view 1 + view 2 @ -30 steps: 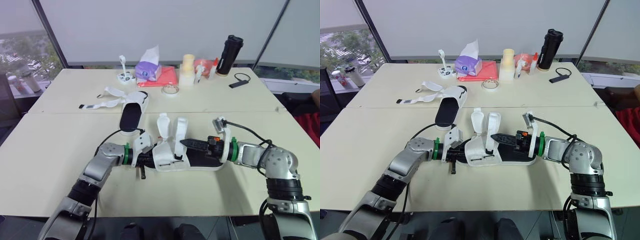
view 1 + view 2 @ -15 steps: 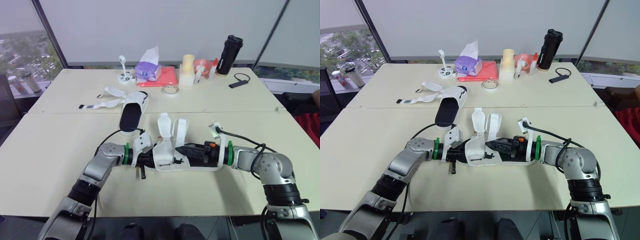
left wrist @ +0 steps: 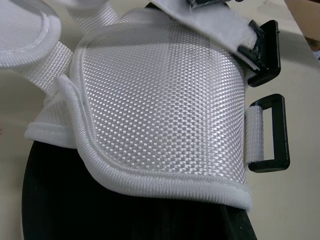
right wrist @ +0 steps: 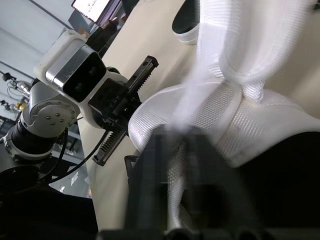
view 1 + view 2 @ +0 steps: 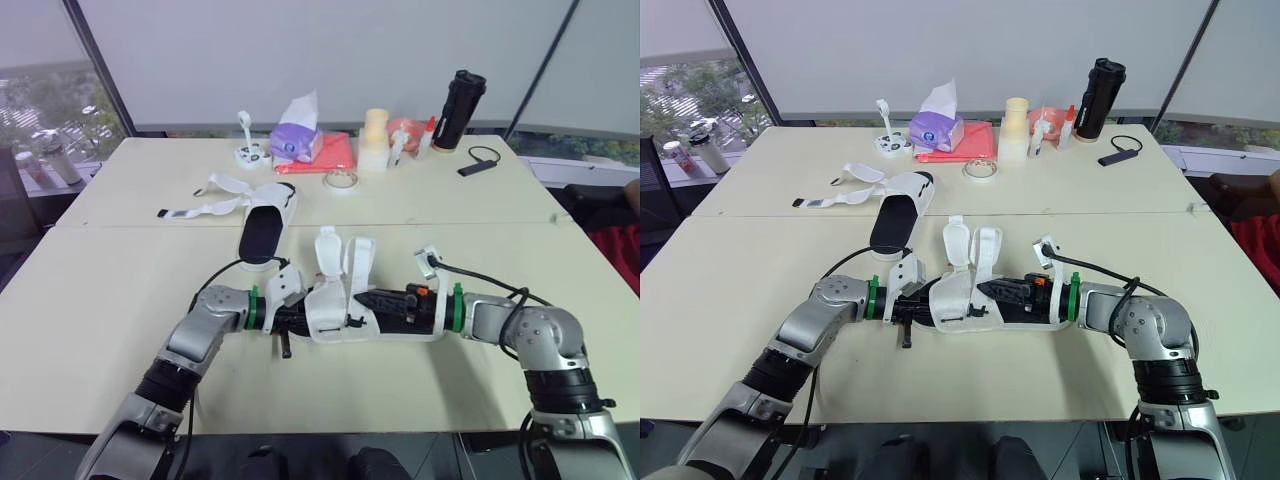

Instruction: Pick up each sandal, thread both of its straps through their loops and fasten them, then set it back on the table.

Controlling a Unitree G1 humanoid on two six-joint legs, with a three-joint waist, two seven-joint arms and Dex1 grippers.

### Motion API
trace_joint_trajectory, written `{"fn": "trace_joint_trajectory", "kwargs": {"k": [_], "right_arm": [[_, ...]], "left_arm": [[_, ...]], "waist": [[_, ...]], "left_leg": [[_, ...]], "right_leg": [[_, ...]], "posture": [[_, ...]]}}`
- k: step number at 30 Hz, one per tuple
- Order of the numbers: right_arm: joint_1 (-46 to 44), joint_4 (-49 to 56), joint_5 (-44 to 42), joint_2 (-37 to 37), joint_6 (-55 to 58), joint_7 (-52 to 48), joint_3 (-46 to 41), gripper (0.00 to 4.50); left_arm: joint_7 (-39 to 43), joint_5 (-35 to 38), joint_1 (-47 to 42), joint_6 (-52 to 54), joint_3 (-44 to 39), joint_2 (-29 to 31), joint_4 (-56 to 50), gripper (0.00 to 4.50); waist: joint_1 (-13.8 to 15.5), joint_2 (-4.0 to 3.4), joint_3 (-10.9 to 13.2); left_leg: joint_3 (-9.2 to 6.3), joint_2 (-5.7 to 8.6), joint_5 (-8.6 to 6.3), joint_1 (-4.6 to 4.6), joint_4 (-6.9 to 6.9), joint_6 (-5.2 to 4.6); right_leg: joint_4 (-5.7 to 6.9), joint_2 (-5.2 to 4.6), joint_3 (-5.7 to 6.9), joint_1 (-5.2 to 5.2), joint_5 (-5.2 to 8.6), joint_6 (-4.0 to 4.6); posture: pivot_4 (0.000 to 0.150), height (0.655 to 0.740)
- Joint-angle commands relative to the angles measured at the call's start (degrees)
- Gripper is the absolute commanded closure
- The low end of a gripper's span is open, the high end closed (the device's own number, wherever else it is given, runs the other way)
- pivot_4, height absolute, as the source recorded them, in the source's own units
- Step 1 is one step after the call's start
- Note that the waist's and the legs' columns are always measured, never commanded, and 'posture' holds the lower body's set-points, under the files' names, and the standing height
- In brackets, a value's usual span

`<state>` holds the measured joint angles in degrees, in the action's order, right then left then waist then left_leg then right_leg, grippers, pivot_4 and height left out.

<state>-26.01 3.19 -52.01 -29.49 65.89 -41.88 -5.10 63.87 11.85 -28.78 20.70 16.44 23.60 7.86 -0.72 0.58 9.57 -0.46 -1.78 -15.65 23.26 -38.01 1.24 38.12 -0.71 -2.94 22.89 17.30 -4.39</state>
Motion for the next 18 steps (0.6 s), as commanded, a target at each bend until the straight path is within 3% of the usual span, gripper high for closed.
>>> {"fn": "trace_joint_trajectory", "kwargs": {"k": [1, 12, 18], "right_arm": [[-0.9, 2.5, -0.4, -0.5, 0.0, -1.2, 0.1, 4.48], [-2.0, 2.5, -4.8, -3.4, 4.5, -6.1, -0.7, 4.48], [-1.5, 3.1, 1.2, -5.0, 0.0, -7.0, 3.9, 4.48]], "left_arm": [[-0.2, -1.4, 1.6, 0.8, 1.7, 0.5, 1.4, 4.50], [0.0, -1.3, 1.0, 0.8, 1.6, 0.3, 1.8, 4.50], [0.0, -1.1, 1.2, 1.1, 1.5, 0.3, 1.6, 4.50]], "waist": [[0.0, 0.00, 0.0], [0.1, 0.00, 0.0], [0.1, 0.00, 0.0]], "left_leg": [[0.00, 0.00, 0.00, 0.00, 0.00, 0.00], [0.00, 0.00, 0.00, 0.01, 0.00, 0.00], [0.00, 0.00, 0.00, 0.01, 0.00, 0.00]], "right_leg": [[0.00, 0.00, 0.00, 0.00, 0.00, 0.00], [-0.01, -0.01, 0.00, 0.00, 0.00, 0.00], [-0.01, -0.01, 0.00, 0.00, 0.00, 0.00]], "posture": [[0.150, 0.7400], [0.150, 0.7400], [0.150, 0.7400]]}}
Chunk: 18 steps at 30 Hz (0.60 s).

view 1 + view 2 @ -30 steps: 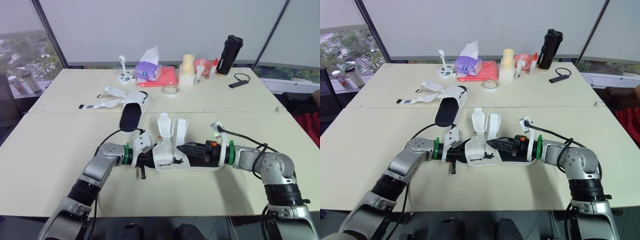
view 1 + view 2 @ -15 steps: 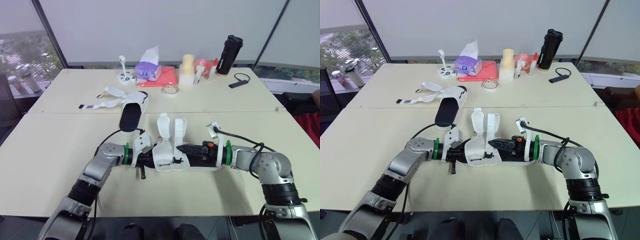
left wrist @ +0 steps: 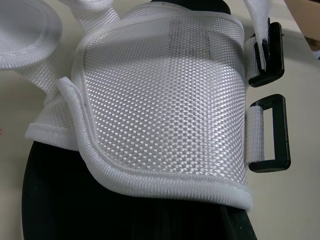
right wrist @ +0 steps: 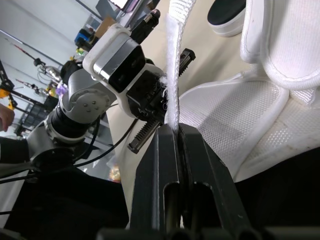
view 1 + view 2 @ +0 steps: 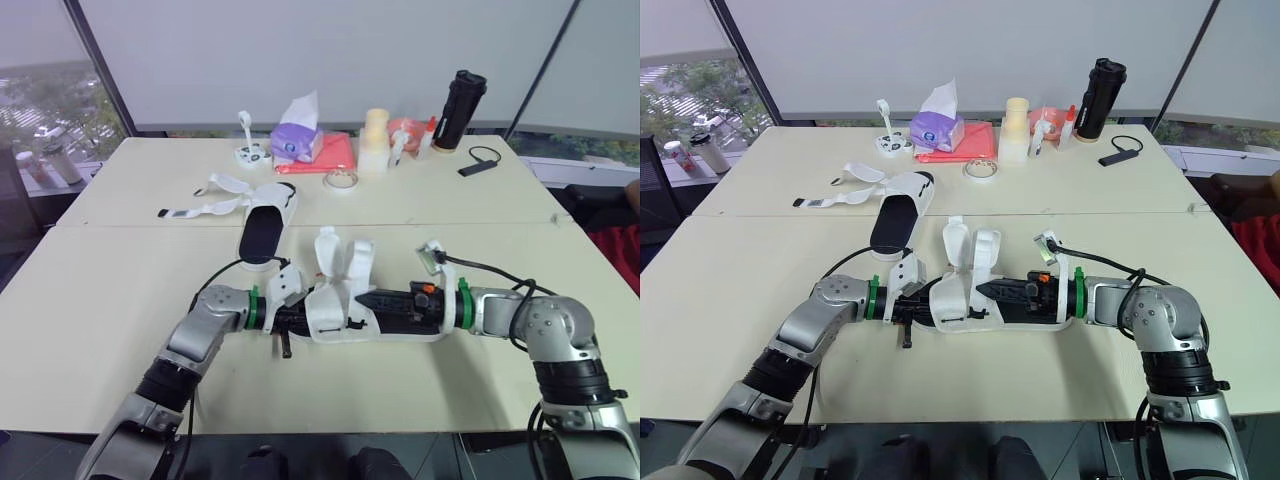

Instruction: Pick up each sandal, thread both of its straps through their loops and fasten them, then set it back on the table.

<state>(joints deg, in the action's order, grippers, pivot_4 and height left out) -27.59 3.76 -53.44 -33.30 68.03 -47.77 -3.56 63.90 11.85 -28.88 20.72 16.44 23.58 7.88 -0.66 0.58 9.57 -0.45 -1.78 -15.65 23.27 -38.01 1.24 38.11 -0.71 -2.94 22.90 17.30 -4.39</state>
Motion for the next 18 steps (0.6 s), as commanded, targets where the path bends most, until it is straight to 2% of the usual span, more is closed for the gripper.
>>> {"fn": "trace_joint_trajectory", "kwargs": {"k": [1, 7, 18], "right_arm": [[0.0, 2.6, 3.3, -1.2, -2.7, -1.1, 2.9, 4.48], [-0.4, 1.8, 6.1, -0.5, -5.0, -1.2, 4.7, 4.48], [2.4, 6.6, 3.7, -2.5, -2.6, -4.6, 4.2, 4.48]], "left_arm": [[0.0, -1.1, 1.3, 1.1, 1.6, 0.3, 1.5, 4.50], [-0.1, -1.2, 1.3, 1.1, 1.6, 0.2, 1.6, 4.50], [-0.1, -1.1, 1.9, 1.4, 1.8, 0.2, 1.2, 4.50]], "waist": [[0.0, 0.00, 0.0], [0.0, 0.00, 0.0], [-0.1, 0.00, 0.0]], "left_leg": [[0.00, 0.00, 0.00, 0.00, 0.00, 0.00], [0.00, 0.00, 0.00, 0.00, 0.00, 0.00], [-0.01, -0.01, 0.00, -0.02, 0.00, 0.00]], "right_leg": [[0.00, 0.00, 0.00, 0.00, 0.00, 0.00], [0.00, 0.01, 0.00, 0.00, 0.00, 0.00], [0.01, 0.01, 0.00, -0.01, 0.00, 0.00]], "posture": [[0.150, 0.7400], [0.150, 0.7400], [0.150, 0.7400]]}}
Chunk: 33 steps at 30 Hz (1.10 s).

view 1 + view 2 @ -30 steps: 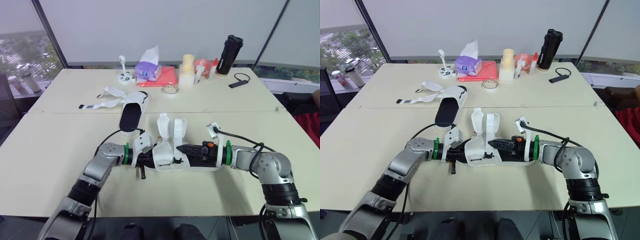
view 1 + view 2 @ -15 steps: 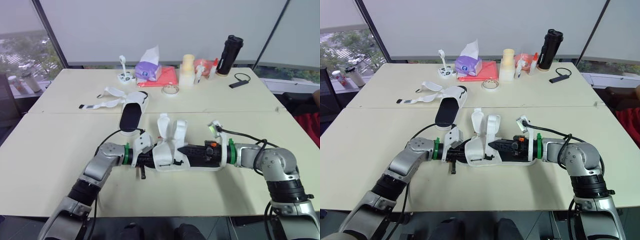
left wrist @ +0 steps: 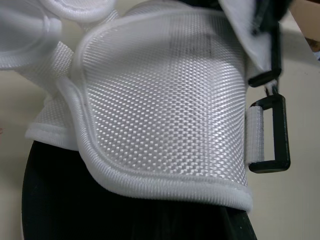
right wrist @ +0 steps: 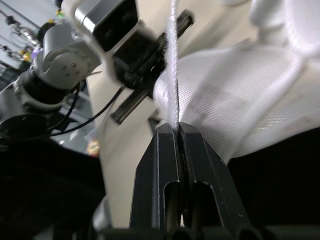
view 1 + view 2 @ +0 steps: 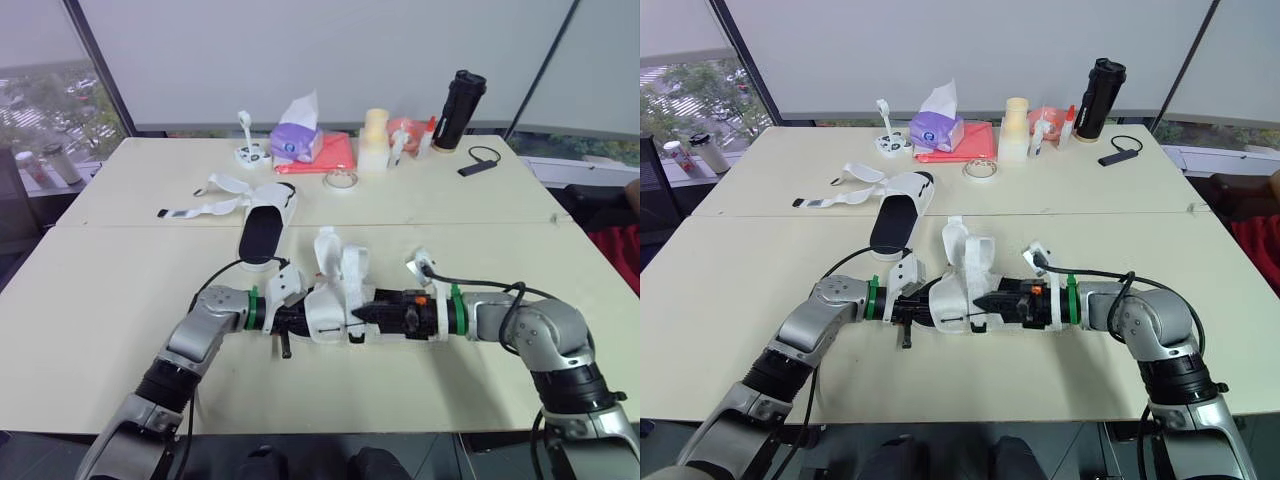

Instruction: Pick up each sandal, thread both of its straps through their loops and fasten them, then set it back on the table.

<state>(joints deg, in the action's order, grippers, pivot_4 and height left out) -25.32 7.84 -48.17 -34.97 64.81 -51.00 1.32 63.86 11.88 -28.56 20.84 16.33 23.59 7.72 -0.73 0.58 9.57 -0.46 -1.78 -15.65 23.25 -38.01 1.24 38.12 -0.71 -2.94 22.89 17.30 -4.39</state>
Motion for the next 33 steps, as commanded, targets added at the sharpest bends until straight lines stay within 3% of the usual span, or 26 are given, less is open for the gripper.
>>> {"fn": "trace_joint_trajectory", "kwargs": {"k": [1, 8, 11, 16, 22, 26, 33], "right_arm": [[0.3, 2.7, -1.6, -1.0, 0.7, -1.5, -0.7, 4.48], [0.5, 2.2, 0.0, -0.7, -1.6, -0.4, -1.2, 4.48], [0.9, 2.5, -1.5, -0.4, -1.8, -1.0, -2.5, 3.62], [2.0, 5.3, -4.0, -0.9, -1.6, 2.0, -8.2, 1.11], [10.9, 16.6, -11.8, -5.2, 2.2, 3.4, -15.5, 1.11], [17.9, 24.8, -10.8, -6.4, 1.3, 5.9, -12.2, 1.11], [22.1, 24.4, -5.0, -3.5, -3.7, 10.1, -6.6, 1.11]], "left_arm": [[0.0, -1.2, 1.5, 1.2, 1.9, 0.2, 1.4, 4.50], [0.0, -1.1, 1.4, 1.2, 1.9, 0.1, 1.5, 4.50], [0.0, -1.2, 1.4, 1.2, 1.9, 0.1, 1.5, 4.50], [0.0, -1.0, 1.8, 1.3, 1.8, 0.3, 1.0, 4.50], [0.3, -0.7, 2.1, 1.6, 1.9, 0.4, 0.0, 4.50], [1.1, -0.9, 1.1, 1.3, 2.5, 0.1, 0.8, 4.50], [1.4, -1.0, 0.1, 0.7, 2.6, -0.4, 2.2, 4.50]], "waist": [[0.0, 0.00, 0.0], [0.1, 0.00, 0.0], [0.1, 0.00, 0.0], [0.1, 0.00, 0.0], [0.1, 0.00, 0.0], [0.1, 0.01, 0.0], [0.2, 0.01, 0.0]], "left_leg": [[0.00, 0.00, 0.00, 0.00, 0.00, 0.00], [-0.01, 0.00, 0.00, 0.01, 0.00, 0.00], [0.00, 0.00, 0.00, 0.01, 0.00, 0.00], [-0.01, 0.00, 0.00, 0.01, 0.00, 0.00], [-0.03, -0.01, -0.01, 0.02, 0.02, -0.01], [-0.06, -0.02, -0.01, 0.02, 0.03, -0.01], [-0.01, 0.03, -0.01, -0.04, 0.00, -0.01]], "right_leg": [[0.00, 0.00, 0.00, 0.00, 0.00, 0.00], [-0.01, 0.00, 0.00, 0.00, 0.00, 0.00], [-0.01, 0.00, 0.00, 0.00, 0.00, 0.00], [0.00, 0.00, 0.00, 0.00, 0.00, 0.00], [-0.03, 0.01, 0.00, 0.00, 0.00, 0.00], [-0.03, 0.04, -0.01, -0.02, 0.00, 0.00], [-0.04, 0.03, 0.00, -0.09, 0.02, -0.03]], "posture": [[0.150, 0.7400], [0.150, 0.7400], [0.150, 0.7400], [0.150, 0.7400], [0.150, 0.7400], [0.150, 0.7400], [0.150, 0.7400]]}}
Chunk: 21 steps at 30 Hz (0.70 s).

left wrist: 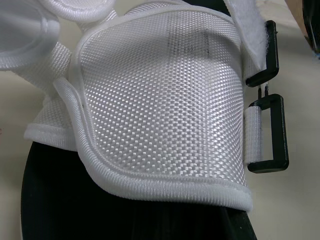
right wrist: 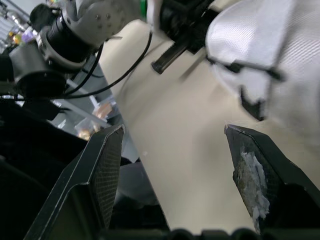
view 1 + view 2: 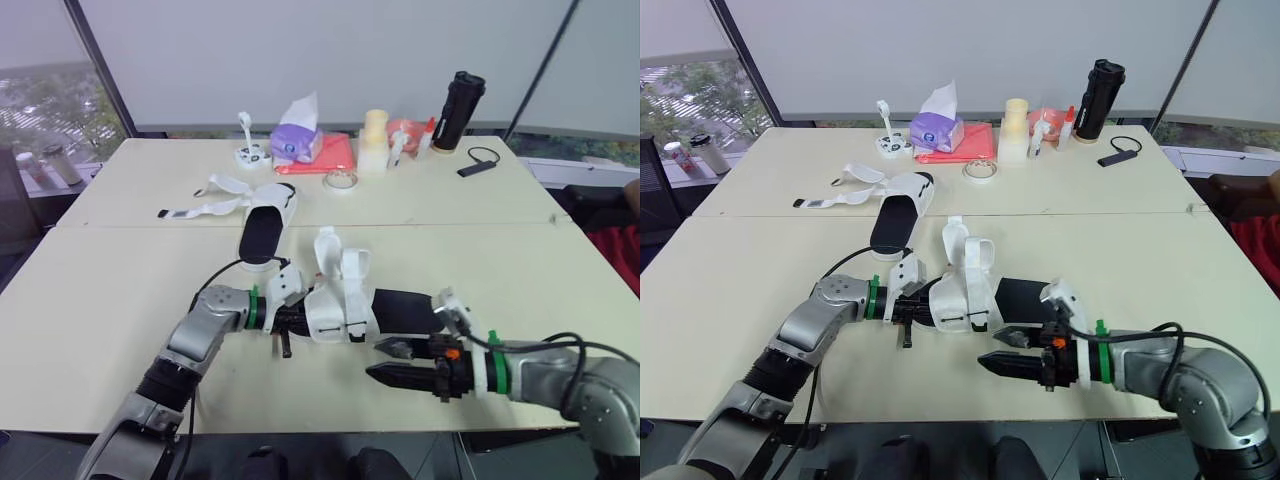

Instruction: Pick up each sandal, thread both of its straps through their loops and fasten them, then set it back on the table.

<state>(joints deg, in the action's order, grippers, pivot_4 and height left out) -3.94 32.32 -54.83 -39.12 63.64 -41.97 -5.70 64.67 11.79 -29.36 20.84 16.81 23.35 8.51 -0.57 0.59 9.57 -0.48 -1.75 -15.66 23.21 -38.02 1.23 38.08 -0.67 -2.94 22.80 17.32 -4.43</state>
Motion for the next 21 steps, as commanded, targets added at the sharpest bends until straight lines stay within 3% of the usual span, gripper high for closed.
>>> {"fn": "trace_joint_trajectory", "kwargs": {"k": [1, 10, 21], "right_arm": [[1.0, -0.4, 2.0, 0.8, -3.0, 1.2, 0.7, 1.11], [0.5, -5.7, 6.1, 3.3, -7.2, 2.5, 2.9, 1.11], [-3.6, -6.1, 2.4, 5.7, -5.4, 2.8, 2.6, 1.11]], "left_arm": [[0.7, -1.0, 1.0, 0.7, 2.1, -0.1, 1.3, 4.50], [0.7, -0.9, 1.0, 0.9, 2.1, -0.2, 1.2, 4.50], [0.4, -0.8, 1.8, 1.3, 2.2, 0.0, 0.1, 4.50]], "waist": [[0.0, 0.00, 0.0], [0.0, 0.00, 0.0], [0.0, 0.00, 0.0]], "left_leg": [[0.00, 0.01, 0.00, 0.00, 0.00, 0.00], [-0.01, 0.01, 0.00, 0.00, 0.00, 0.00], [-0.02, 0.01, 0.00, 0.00, 0.00, 0.00]], "right_leg": [[0.00, 0.00, 0.00, 0.00, 0.02, -0.02], [0.00, -0.01, 0.00, -0.01, 0.02, -0.03], [0.00, -0.01, 0.00, -0.01, 0.02, -0.03]], "posture": [[0.150, 0.7400], [0.150, 0.7400], [0.150, 0.7400]]}}
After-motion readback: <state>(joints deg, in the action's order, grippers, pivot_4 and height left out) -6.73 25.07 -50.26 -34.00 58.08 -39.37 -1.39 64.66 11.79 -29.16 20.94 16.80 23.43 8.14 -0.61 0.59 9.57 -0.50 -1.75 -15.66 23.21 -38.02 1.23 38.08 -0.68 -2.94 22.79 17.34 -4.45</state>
